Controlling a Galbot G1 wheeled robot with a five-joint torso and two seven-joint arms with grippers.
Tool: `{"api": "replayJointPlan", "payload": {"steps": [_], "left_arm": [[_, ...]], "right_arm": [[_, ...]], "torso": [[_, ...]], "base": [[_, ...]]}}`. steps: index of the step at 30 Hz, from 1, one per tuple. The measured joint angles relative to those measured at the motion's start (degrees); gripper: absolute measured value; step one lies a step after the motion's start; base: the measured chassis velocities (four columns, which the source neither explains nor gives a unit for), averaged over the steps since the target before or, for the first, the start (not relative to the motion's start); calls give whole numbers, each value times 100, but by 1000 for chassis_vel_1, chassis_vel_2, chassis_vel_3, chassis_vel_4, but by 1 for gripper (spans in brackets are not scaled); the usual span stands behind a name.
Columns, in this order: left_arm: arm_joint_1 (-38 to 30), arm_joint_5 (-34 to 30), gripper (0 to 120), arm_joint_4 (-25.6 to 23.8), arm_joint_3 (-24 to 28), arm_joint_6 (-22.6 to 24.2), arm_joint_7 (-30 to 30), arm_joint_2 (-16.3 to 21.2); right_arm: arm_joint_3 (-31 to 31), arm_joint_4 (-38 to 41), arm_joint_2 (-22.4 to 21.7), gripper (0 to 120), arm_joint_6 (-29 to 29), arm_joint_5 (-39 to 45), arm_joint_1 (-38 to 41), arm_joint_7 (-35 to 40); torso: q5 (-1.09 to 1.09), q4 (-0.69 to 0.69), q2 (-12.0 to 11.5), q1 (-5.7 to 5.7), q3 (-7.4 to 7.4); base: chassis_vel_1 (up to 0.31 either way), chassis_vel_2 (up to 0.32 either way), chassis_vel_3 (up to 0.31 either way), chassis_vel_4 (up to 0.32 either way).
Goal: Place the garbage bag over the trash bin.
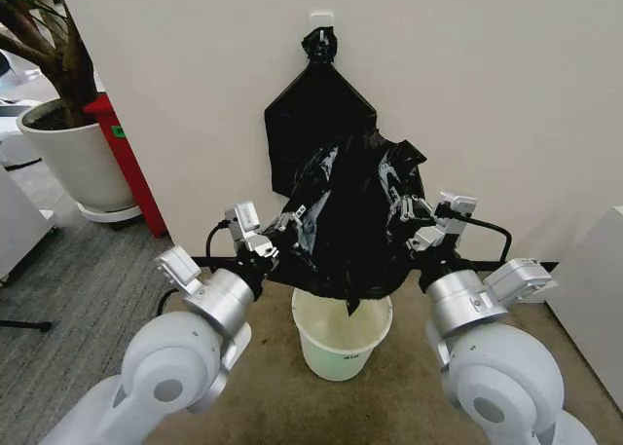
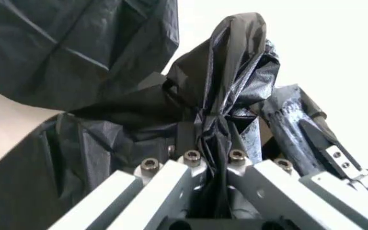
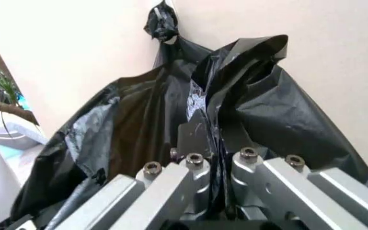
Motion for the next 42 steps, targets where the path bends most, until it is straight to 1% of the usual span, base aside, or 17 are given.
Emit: {"api": "replayJointPlan", "payload": {"steps": [3, 8, 11, 19, 24, 31, 35, 39, 42], "left_arm": [[-44, 14, 0, 89, 55, -14, 28, -60], [-114, 60, 0, 400, 225, -46, 91, -298], [-111, 95, 0, 466, 272, -52, 109, -380], [63, 365, 0, 809, 509, -126, 152, -690], [140, 482, 0, 874, 529, -133, 179, -776], [360, 577, 0, 707, 311, -153, 206, -597], [602, 629, 0, 560, 35, -181, 231, -451], [727, 697, 0, 519, -35, -213, 243, -415], [998, 868, 0, 452, -131, -270, 306, -389]], "right_arm": [[42, -2, -18, 0, 2, 13, -14, -2], [88, -7, -10, 0, 20, 6, -137, -31], [89, -8, 9, 0, 33, -18, -185, -47], [-3, -13, 120, 0, 119, -215, -440, -131], [-2, -15, 137, 0, 155, -250, -491, -133], [-219, -17, 287, 0, 256, -479, -669, -173], [-414, -83, 415, 0, 281, -603, -602, -186], [-493, -130, 459, 0, 298, -667, -598, -187], [-647, -207, 541, 0, 353, -795, -645, -194]], "torso": [[0, 0, 0, 0, 0], [1, 0, 0, 0, 0], [1, 0, 0, 0, 0], [1, 0, 0, 0, 0], [1, 0, 0, 0, 0], [0, 0, 0, 0, 0], [0, 0, 0, 0, 0], [-1, 0, 0, 0, 0], [-1, 1, 0, 0, 0]], "base": [[0, 0, 0, 0], [0, 0, 0, 0], [0, 0, 0, 0], [0, 0, 0, 0], [0, 0, 0, 0], [0, 0, 0, 0], [0, 0, 0, 0], [0, 0, 0, 0], [0, 0, 0, 0]]}}
